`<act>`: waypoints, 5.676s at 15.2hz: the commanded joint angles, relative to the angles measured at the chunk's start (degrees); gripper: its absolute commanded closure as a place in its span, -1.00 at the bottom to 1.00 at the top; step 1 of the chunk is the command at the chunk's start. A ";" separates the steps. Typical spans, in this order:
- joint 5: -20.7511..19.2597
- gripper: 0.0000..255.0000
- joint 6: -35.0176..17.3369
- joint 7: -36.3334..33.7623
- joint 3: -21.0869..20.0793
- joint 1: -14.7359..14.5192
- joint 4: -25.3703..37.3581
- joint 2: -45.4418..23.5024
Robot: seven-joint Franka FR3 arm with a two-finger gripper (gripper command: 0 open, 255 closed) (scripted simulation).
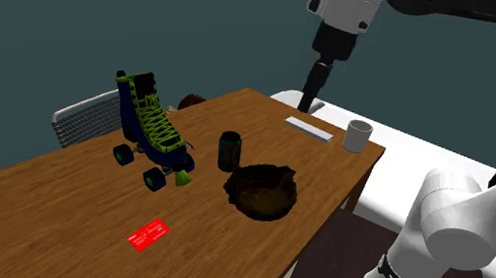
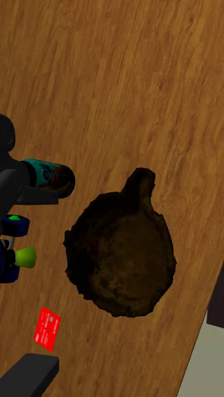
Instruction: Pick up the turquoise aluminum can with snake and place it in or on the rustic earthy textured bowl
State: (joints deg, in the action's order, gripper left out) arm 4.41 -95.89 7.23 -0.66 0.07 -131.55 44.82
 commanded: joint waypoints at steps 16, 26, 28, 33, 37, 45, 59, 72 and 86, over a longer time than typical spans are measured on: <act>-3.64 -1.00 -16.68 14.93 4.71 -1.05 6.84 -30.01; -4.24 -1.00 -22.55 21.14 5.53 -1.05 14.93 -46.81; -4.18 -1.00 -24.03 21.18 5.53 -1.04 14.00 -47.36; -4.06 -1.00 -26.66 21.26 5.53 -1.03 12.45 -48.45; -4.06 -1.00 -26.66 21.26 5.53 -1.03 12.46 -48.45; -4.06 1.00 -26.63 21.25 5.52 -1.03 12.47 -48.44; -4.34 1.00 -19.28 21.06 5.52 -1.06 17.14 -45.75; -4.50 1.00 -9.52 20.95 5.49 -1.09 25.14 -43.99; -4.95 1.00 -2.41 18.07 3.97 -2.36 23.96 -35.68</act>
State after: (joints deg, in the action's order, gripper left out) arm -0.44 -98.39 26.16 3.78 -1.92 -105.50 6.94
